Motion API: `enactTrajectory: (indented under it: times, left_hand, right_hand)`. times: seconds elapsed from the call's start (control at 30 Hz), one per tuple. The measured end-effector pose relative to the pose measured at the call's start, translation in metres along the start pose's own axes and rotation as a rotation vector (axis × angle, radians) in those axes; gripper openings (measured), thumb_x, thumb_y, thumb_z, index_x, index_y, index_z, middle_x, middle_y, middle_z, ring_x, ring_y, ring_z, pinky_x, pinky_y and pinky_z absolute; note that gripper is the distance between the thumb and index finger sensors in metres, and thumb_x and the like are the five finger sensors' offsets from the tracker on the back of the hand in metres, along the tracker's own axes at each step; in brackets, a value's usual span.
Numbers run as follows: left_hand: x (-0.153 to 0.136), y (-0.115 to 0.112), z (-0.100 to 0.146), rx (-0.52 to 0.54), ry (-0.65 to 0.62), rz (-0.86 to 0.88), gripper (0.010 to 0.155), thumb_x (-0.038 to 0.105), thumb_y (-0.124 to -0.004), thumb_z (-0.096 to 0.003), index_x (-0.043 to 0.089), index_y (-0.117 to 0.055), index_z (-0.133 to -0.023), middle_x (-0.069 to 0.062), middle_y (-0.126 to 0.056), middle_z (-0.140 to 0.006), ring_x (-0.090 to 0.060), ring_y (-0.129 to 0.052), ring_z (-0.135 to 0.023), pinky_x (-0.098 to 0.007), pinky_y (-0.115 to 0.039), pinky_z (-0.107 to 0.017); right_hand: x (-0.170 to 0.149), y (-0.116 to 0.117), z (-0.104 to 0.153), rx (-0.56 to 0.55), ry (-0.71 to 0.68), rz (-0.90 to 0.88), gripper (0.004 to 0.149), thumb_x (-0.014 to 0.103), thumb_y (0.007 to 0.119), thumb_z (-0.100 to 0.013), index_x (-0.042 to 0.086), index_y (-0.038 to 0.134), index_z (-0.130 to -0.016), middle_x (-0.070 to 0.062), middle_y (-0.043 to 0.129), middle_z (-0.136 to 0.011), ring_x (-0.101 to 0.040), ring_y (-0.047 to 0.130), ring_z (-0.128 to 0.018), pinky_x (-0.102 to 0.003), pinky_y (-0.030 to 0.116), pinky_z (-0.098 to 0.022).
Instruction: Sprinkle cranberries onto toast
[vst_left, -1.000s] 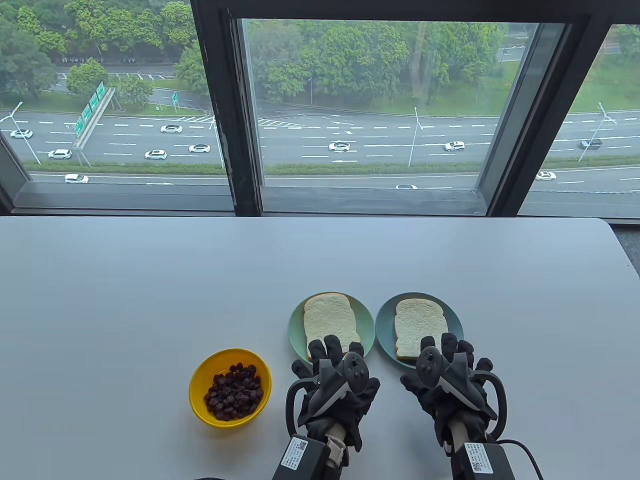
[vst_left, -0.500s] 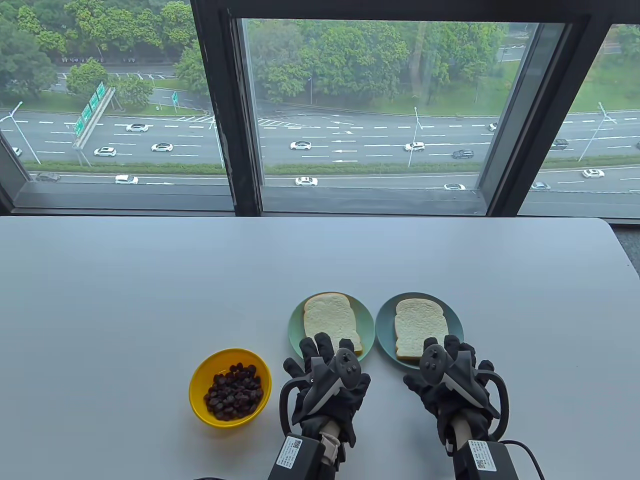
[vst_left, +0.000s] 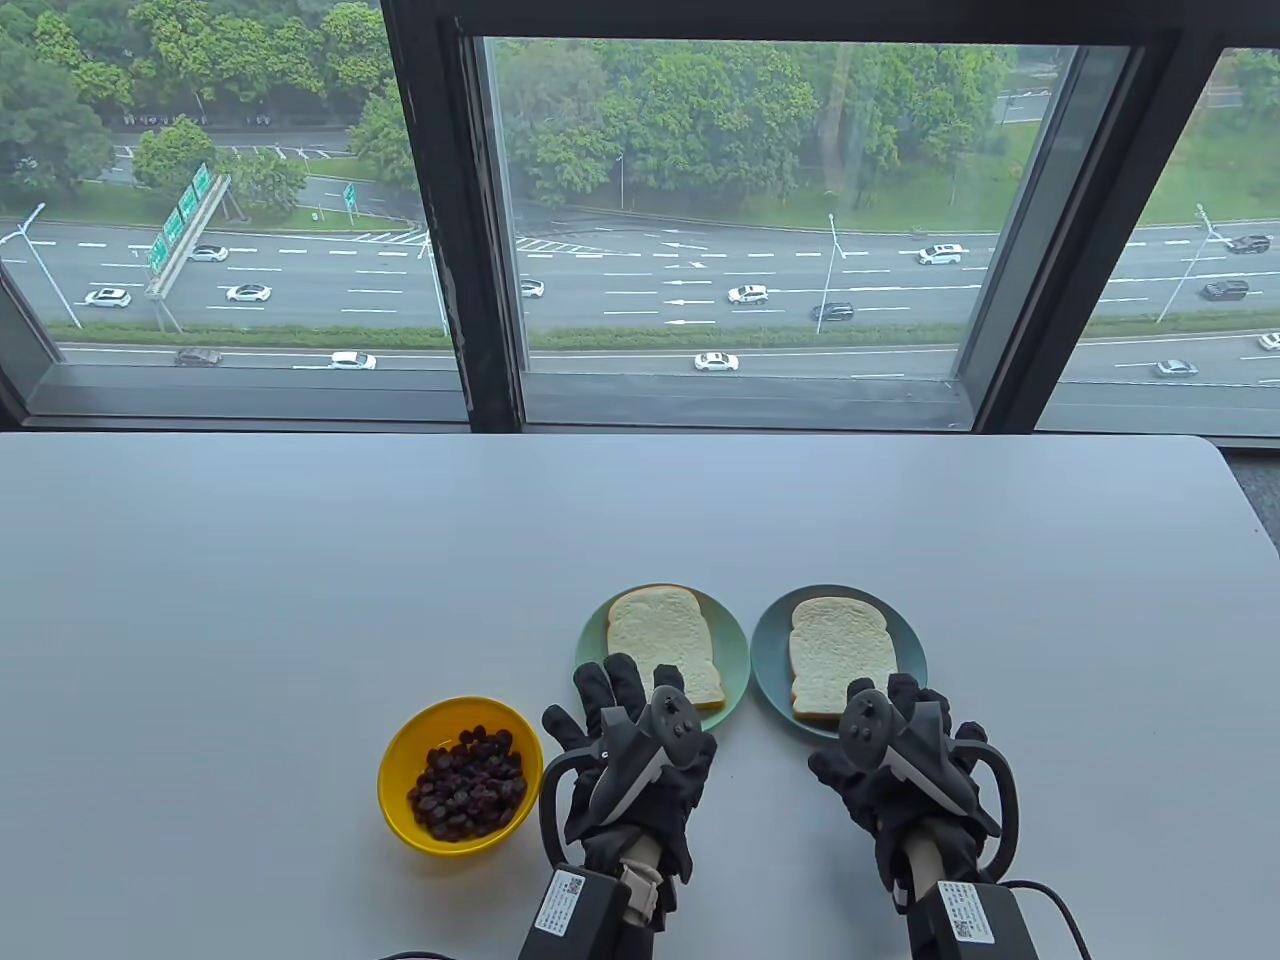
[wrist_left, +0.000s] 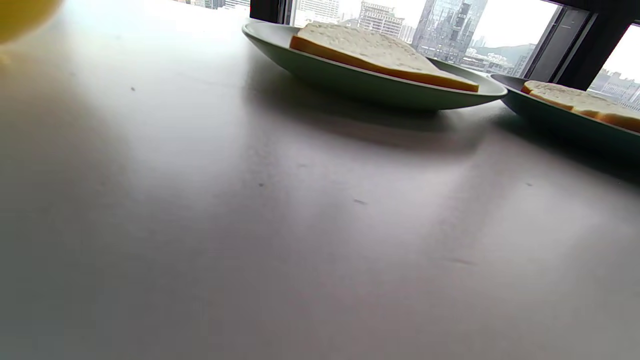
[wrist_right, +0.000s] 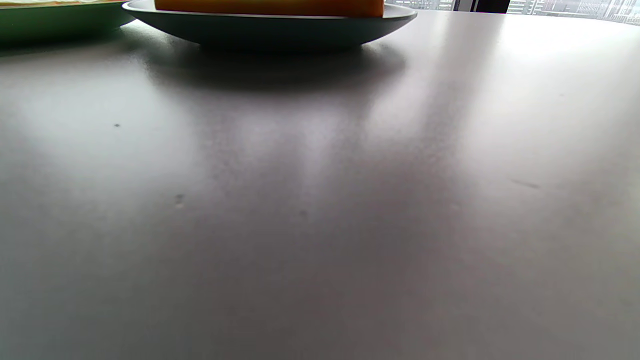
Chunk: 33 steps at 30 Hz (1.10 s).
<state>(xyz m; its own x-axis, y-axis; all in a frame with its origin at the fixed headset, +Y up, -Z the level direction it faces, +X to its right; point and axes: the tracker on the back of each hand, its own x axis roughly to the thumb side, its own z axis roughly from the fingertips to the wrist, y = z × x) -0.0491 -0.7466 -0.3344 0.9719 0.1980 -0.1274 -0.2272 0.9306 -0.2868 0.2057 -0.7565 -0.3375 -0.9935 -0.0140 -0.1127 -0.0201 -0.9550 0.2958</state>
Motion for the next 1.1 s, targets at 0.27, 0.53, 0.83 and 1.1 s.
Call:
enactTrajectory:
  times: [0.27,0.53,0.83,1.1]
  left_hand:
    - [-0.019,0.015,-0.001,0.025,0.087,-0.01,0.078,0.068,-0.053,-0.0434,0.052,-0.01,-0.106,0.006,0.016,-0.117,-0.027,0.024,-0.106,-0.069,0.001,-0.076]
    - [-0.069,0.029,-0.005,-0.039,0.232,0.145,0.077,0.066,-0.055,-0.0435,0.055,-0.01,-0.105,0.011,0.018,-0.117,-0.022,0.028,-0.106,-0.065,0.008,-0.078]
    - [-0.129,0.045,0.004,-0.042,0.324,0.324,0.076,0.063,-0.057,-0.0446,0.056,-0.011,-0.105,0.012,0.018,-0.117,-0.019,0.029,-0.106,-0.063,0.01,-0.079]
    - [-0.167,0.039,-0.001,-0.09,0.457,0.418,0.074,0.061,-0.059,-0.0454,0.067,-0.007,-0.098,0.028,0.016,-0.116,-0.014,0.029,-0.107,-0.06,0.01,-0.08]
  right_hand:
    - [0.001,0.001,-0.001,0.006,-0.003,-0.002,0.084,0.073,0.041,-0.038,0.033,0.001,-0.101,-0.015,0.002,-0.106,-0.045,0.014,-0.1,-0.072,0.028,-0.065]
    - [0.005,0.001,-0.001,0.008,-0.01,0.012,0.084,0.073,0.041,-0.038,0.033,0.001,-0.1,-0.014,0.001,-0.106,-0.045,0.014,-0.1,-0.072,0.028,-0.066]
    - [0.002,0.002,-0.001,0.007,-0.001,0.005,0.084,0.073,0.041,-0.038,0.033,0.002,-0.101,-0.014,0.002,-0.106,-0.045,0.015,-0.1,-0.071,0.029,-0.066]
    - [0.001,0.003,-0.001,0.01,0.001,0.009,0.084,0.072,0.042,-0.038,0.033,0.003,-0.101,-0.014,0.003,-0.106,-0.045,0.016,-0.1,-0.071,0.03,-0.066]
